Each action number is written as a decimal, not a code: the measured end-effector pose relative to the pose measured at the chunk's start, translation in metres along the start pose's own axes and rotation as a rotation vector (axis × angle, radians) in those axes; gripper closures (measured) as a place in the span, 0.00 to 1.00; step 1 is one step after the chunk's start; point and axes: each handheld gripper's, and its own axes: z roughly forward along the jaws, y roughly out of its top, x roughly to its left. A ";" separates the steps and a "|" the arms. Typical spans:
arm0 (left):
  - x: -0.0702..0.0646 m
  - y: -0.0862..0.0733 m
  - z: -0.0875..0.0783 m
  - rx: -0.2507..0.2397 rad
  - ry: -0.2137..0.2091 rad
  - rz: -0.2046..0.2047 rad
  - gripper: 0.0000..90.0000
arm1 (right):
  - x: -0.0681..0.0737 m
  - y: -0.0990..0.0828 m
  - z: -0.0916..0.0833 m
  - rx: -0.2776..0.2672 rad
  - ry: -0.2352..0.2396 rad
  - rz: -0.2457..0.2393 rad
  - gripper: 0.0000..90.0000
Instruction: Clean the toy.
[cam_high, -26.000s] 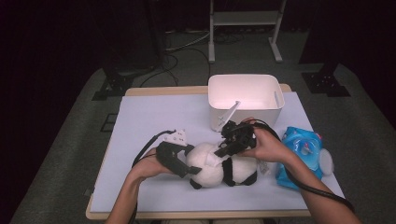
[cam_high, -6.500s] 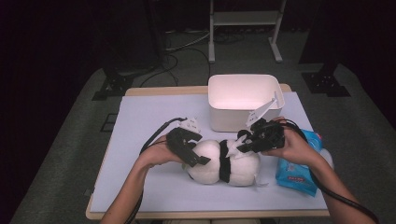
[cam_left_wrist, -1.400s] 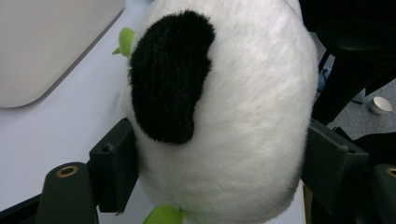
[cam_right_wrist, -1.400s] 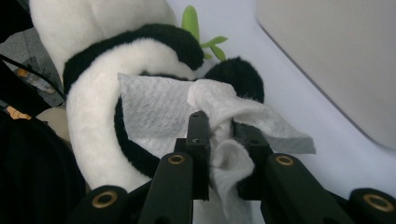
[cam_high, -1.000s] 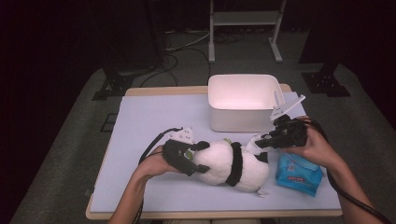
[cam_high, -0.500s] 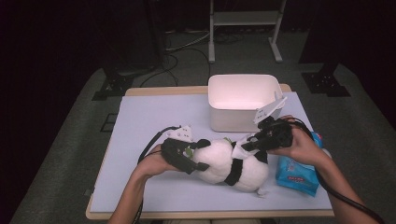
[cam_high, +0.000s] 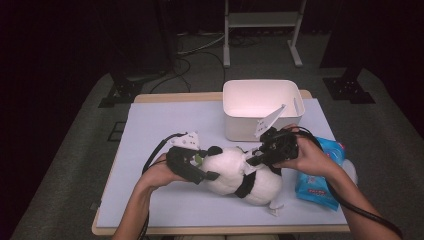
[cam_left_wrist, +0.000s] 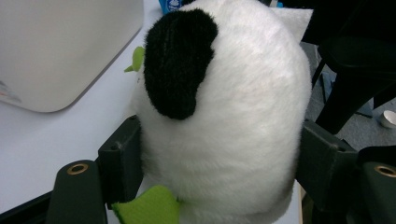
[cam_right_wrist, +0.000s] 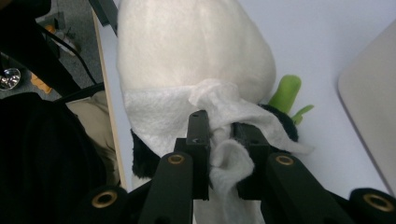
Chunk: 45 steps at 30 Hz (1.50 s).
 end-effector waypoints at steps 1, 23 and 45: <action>-0.001 0.000 0.002 -0.004 -0.005 -0.006 0.28 | 0.000 -0.003 0.000 0.002 0.001 0.004 0.86; 0.006 -0.005 0.013 -0.004 -0.058 -0.050 0.07 | -0.006 -0.037 -0.007 -0.021 0.018 0.059 0.86; 0.008 0.014 0.002 -0.048 -0.016 -0.022 0.32 | -0.018 -0.045 -0.015 -0.156 0.034 0.116 0.87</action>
